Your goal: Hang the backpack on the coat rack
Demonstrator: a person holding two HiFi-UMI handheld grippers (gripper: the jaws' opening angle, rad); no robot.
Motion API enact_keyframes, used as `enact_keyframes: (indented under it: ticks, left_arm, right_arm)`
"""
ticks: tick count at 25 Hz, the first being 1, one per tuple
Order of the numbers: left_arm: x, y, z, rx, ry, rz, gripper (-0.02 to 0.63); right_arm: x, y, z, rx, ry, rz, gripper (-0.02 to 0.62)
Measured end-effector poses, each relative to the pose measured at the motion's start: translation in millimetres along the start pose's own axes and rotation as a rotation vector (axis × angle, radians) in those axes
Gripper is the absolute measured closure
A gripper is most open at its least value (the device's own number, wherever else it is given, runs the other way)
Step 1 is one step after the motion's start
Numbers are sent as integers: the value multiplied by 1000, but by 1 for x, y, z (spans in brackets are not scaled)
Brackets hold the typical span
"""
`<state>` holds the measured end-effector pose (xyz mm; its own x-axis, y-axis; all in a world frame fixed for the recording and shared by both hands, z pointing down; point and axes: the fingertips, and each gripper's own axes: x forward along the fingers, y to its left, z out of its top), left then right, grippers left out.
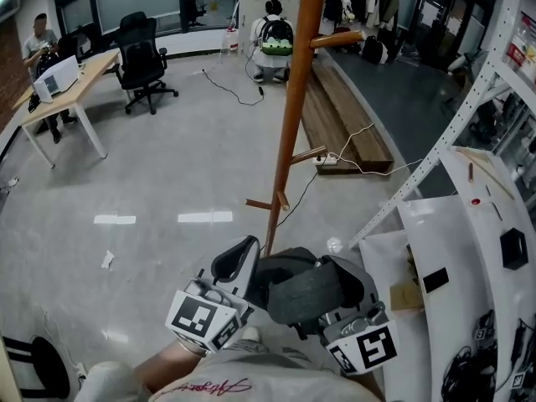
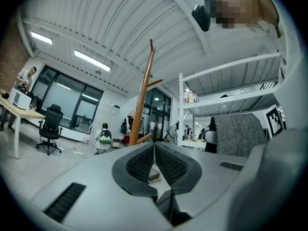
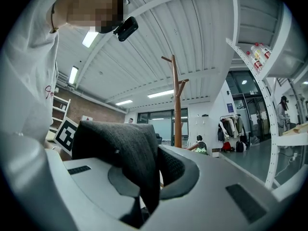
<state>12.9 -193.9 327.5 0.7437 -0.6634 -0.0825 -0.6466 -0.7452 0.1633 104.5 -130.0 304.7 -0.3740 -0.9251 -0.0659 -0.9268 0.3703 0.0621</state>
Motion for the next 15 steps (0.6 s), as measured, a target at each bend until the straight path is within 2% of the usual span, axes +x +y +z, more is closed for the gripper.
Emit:
enact_keyframes:
  ticks: [7, 15]
  left_arm:
    - [24, 7, 2, -10, -6, 16, 584]
    - [25, 26, 7, -23, -22, 121, 584]
  right_arm:
    - [28, -18, -2, -3, 18, 35, 561]
    - [56, -36, -5, 25, 48, 27, 561]
